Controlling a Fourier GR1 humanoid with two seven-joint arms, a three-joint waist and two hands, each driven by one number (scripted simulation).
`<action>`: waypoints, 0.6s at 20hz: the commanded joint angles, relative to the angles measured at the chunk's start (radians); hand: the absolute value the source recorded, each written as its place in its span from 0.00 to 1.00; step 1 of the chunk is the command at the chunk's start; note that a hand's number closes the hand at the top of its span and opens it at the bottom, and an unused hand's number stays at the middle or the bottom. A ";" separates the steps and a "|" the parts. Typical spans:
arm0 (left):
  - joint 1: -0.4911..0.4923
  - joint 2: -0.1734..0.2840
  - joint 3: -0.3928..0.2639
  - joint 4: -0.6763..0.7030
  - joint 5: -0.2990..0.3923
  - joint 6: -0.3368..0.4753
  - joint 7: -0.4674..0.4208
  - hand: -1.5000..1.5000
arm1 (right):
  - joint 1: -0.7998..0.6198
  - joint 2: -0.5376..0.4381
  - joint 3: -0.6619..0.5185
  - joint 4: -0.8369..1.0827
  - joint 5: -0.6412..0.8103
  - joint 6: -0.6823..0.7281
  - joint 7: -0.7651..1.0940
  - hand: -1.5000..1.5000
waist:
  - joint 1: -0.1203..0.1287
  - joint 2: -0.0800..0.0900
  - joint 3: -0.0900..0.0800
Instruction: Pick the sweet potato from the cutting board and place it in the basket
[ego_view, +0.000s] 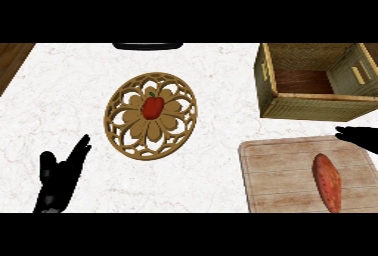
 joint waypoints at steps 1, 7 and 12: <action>0.020 -0.030 -0.009 0.078 -0.002 -0.006 0.025 0.50 | 0.017 0.044 0.023 0.030 0.072 -0.044 -0.046 0.00 | -0.004 0.008 -0.009; 0.007 -0.015 0.021 0.095 0.019 -0.048 0.022 0.50 | 0.016 0.135 0.070 0.072 0.160 -0.116 -0.047 0.00 | -0.002 0.008 -0.010; 0.059 -0.043 -0.011 0.017 -0.023 -0.014 0.050 0.50 | -0.007 0.160 0.071 0.058 0.184 -0.084 -0.041 0.00 | 0.001 0.007 -0.010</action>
